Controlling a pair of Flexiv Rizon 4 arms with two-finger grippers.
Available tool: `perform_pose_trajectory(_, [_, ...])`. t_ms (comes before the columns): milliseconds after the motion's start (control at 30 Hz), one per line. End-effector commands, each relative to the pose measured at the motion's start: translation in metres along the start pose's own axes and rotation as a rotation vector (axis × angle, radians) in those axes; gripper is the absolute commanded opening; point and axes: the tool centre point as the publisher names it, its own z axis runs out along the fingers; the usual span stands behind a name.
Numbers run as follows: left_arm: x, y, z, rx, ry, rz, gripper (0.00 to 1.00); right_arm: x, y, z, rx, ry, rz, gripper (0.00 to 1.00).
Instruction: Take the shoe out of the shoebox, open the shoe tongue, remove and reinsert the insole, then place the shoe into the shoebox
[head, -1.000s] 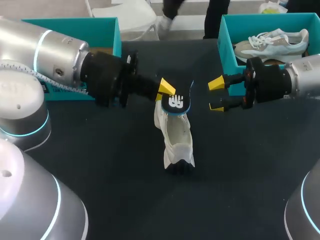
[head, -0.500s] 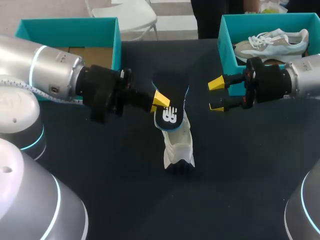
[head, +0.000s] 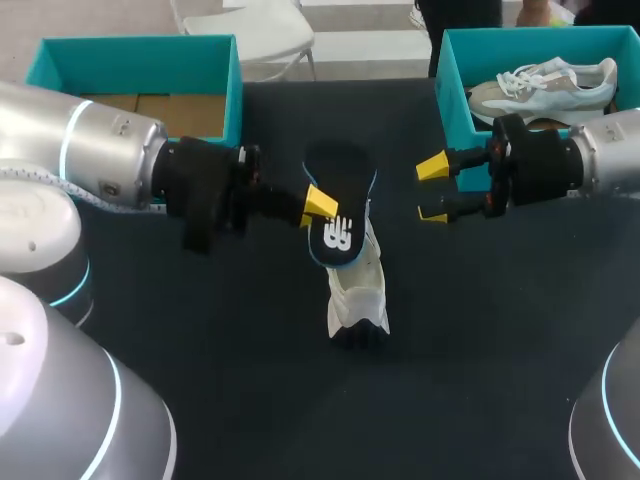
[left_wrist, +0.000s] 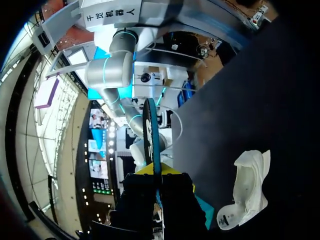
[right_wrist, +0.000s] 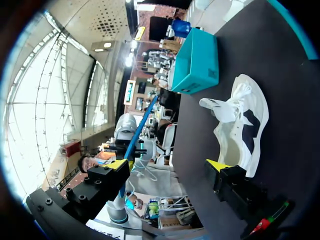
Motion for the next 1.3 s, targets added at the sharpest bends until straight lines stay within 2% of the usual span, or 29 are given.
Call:
perform_pose_trajectory(33, [0.011,-0.006,0.005,-0.009,-0.022,0.051,0.0,-0.001,0.006,0.007,-0.002,0.01,0.007,1.0])
perform_pose_trajectory(267, [0.019,-0.006,0.019,-0.015,0.005,0.104,0.0,0.002,0.016,0.024,0.0,0.03,0.009,1.0])
perform_pose_trajectory(533, [0.029,-0.002,0.042,-0.039,0.047,0.189,0.0,0.007,0.012,0.037,-0.002,0.048,-0.002,1.0])
perform_pose_trajectory(600, [0.033,0.001,0.049,-0.051,0.042,0.211,0.0,0.007,0.011,0.041,-0.003,0.053,-0.003,0.84])
perform_pose_trajectory(667, [0.033,0.002,0.05,-0.054,0.042,0.213,0.0,0.007,0.01,0.042,-0.004,0.054,-0.003,0.76])
perform_pose_trajectory(700, [0.037,0.006,0.054,-0.069,0.053,0.228,0.0,0.009,0.008,0.044,-0.007,0.057,-0.003,0.47])
perform_pose_trajectory(767, [0.039,0.01,0.057,-0.073,0.06,0.231,0.0,0.011,0.007,0.045,-0.009,0.057,-0.003,0.4])
perform_pose_trajectory(933, [0.044,0.017,0.063,-0.072,0.073,0.235,0.0,0.013,0.005,0.046,-0.008,0.056,-0.002,0.31])
perform_pose_trajectory(1133, [0.05,0.025,0.07,-0.07,0.088,0.24,0.0,0.015,0.005,0.047,-0.009,0.057,-0.007,0.23])
perform_pose_trajectory(1233, [0.051,0.027,0.071,-0.072,0.091,0.239,0.0,0.016,0.005,0.047,-0.008,0.057,-0.009,0.22])
perform_pose_trajectory(1300, [0.051,0.027,0.071,-0.07,0.092,0.238,0.0,0.016,0.005,0.047,-0.007,0.057,-0.01,0.17])
